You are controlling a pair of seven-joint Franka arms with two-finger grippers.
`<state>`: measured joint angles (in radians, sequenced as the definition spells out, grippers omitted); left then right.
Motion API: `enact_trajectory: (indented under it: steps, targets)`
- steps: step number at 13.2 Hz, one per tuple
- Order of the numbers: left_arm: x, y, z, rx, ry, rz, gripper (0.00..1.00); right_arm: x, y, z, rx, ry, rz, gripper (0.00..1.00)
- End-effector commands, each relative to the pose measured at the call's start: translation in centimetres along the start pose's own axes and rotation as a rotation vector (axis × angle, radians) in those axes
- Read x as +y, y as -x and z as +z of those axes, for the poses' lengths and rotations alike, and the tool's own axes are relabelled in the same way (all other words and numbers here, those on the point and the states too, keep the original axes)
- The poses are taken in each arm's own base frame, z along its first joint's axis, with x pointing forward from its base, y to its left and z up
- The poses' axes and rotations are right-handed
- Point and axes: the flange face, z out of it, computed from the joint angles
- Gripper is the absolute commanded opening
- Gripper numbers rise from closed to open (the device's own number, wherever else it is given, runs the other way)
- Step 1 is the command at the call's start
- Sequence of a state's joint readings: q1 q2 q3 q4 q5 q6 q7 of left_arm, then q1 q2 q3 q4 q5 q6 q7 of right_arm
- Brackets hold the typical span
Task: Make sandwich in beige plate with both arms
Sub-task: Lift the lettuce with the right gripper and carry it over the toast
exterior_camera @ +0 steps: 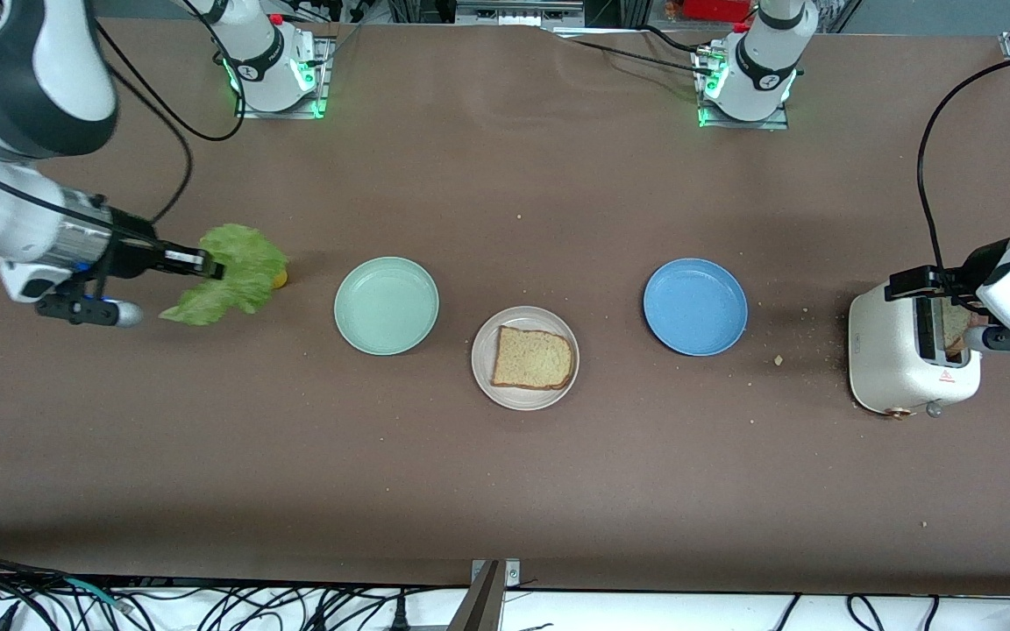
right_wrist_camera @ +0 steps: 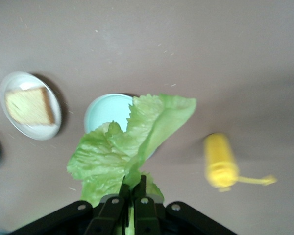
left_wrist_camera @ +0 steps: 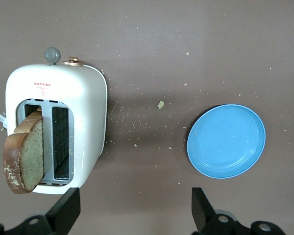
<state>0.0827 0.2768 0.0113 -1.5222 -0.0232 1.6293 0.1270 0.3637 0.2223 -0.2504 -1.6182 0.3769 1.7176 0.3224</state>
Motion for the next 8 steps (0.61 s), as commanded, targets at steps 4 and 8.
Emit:
enact_trajectory:
  steps: [4, 8]
  targets:
    - [0.0, 0.8, -0.7, -0.003, -0.032, -0.003, 1.00, -13.0, 1.1, 8.2, 0.040, -0.193, 0.489, 0.00]
    - [0.0, 0.8, -0.6, -0.005, -0.032, -0.004, 1.00, -22.7, 0.9, 18.8, 0.149, -0.279, 0.765, 0.00]
